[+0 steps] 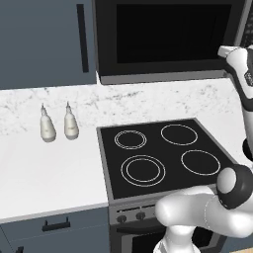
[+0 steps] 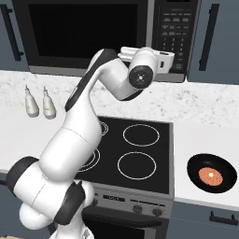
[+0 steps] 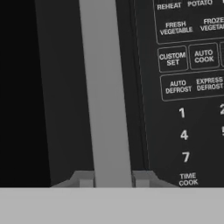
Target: Open the microwave, place the bowl with waffle inside the microwave, then close the microwave door and turn it on.
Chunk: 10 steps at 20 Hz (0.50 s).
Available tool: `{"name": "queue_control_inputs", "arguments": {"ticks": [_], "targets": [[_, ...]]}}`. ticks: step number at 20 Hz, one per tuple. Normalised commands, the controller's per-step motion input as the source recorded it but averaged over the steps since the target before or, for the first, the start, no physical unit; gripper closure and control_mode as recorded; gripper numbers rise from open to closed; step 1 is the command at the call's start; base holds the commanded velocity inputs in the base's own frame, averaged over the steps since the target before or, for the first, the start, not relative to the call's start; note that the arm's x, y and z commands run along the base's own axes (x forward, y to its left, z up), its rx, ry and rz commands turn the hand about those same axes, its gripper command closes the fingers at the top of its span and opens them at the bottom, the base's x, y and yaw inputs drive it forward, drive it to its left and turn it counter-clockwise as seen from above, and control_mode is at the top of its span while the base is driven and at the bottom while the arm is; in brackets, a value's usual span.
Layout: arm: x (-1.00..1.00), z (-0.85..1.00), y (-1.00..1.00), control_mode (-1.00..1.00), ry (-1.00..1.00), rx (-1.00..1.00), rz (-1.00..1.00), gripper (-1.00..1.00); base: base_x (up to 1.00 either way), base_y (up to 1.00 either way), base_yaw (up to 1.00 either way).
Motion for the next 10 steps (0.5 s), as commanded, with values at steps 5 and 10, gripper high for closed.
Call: {"name": "queue_control_inputs", "arguments": {"ticks": [5, 10], "targets": [[-0.81, 0.0, 0.0, -1.0, 0.0, 0.0, 0.0, 1.0, 0.0, 0.0, 0.0], [-1.0, 0.0, 0.09, -1.0, 0.0, 0.0, 0.0, 1.0, 0.0, 0.0, 0.0]]}}
